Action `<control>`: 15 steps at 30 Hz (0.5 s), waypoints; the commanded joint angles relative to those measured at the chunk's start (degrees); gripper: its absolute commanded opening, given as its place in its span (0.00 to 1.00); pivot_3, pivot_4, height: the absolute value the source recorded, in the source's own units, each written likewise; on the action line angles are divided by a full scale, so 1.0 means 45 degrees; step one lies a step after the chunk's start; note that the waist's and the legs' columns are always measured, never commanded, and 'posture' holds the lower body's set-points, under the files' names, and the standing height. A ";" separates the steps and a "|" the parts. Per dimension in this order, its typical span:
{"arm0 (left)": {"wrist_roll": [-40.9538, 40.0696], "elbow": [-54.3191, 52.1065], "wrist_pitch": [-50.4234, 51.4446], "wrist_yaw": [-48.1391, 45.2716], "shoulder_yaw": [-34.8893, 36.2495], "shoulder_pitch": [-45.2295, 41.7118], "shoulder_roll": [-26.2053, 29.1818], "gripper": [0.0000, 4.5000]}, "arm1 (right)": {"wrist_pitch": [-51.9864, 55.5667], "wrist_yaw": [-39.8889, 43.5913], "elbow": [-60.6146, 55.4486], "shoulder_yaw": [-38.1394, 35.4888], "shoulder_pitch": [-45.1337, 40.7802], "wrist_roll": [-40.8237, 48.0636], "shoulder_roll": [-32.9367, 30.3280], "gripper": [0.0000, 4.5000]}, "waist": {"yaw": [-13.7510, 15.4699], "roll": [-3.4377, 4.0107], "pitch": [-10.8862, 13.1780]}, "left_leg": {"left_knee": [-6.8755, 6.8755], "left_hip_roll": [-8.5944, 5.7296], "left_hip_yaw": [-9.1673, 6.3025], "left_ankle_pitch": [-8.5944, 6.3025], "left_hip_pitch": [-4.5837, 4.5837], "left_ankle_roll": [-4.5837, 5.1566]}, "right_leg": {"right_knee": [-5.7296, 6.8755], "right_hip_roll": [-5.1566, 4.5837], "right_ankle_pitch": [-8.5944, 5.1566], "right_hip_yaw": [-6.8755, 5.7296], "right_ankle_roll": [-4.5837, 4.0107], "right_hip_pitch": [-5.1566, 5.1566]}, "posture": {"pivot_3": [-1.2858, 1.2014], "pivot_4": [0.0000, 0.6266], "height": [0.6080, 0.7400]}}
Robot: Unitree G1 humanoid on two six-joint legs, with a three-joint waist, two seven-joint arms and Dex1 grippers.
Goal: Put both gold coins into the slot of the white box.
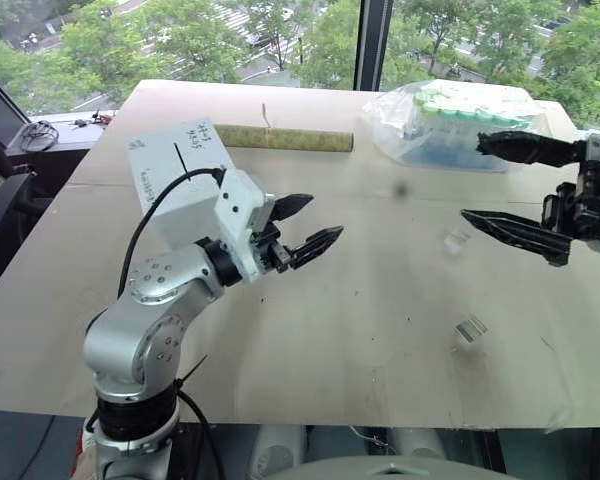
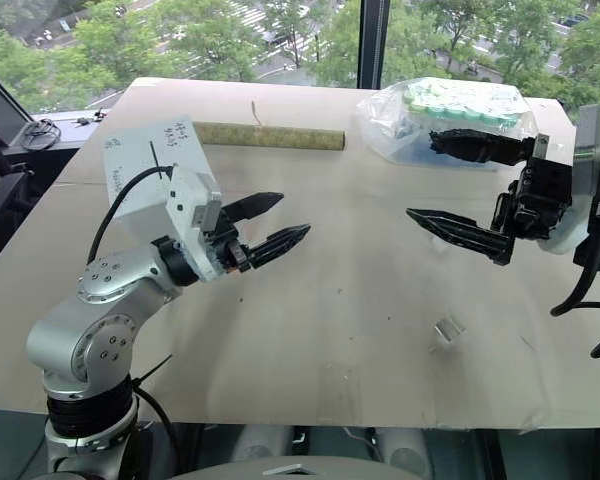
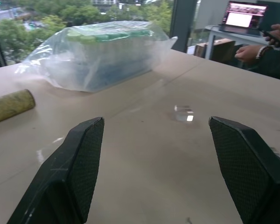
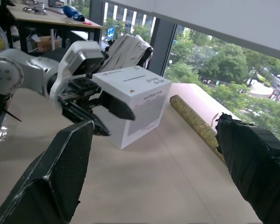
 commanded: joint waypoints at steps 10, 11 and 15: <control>-0.0828 0.1106 -0.2617 -0.1924 0.0145 0.2029 0.1712 0.81 | 0.1191 -0.0756 -0.1758 -0.4552 0.5143 0.0380 -0.0134 1.00 | 0.0034 0.0003 -0.0004 | -0.0002 0.0007 0.0002 -0.0001 -0.0001 0.0001 | -0.0005 -0.0004 -0.0003 -0.0003 0.0000 0.0005 | 0.52 0.24 1.00; -0.0756 0.1287 -0.2804 -0.2061 0.0148 0.2258 0.1884 0.81 | 0.1224 -0.0608 -0.1922 -0.5034 0.6015 -0.0008 -0.0074 1.00 | 0.0029 0.0007 -0.0005 | -0.0002 0.0008 0.0001 -0.0001 0.0001 0.0001 | -0.0005 -0.0003 -0.0003 -0.0003 0.0000 0.0007 | 0.52 0.24 1.00; -0.0597 0.2003 -0.3501 -0.2614 0.0301 0.3216 0.2516 0.81 | 0.1348 0.0050 -0.2535 -0.7006 1.0269 -0.1704 0.0807 1.00 | 0.0073 0.0013 -0.0014 | -0.0002 0.0018 -0.0006 -0.0001 0.0004 0.0000 | -0.0004 -0.0003 -0.0015 -0.0011 0.0013 0.0004 | 0.52 0.24 1.00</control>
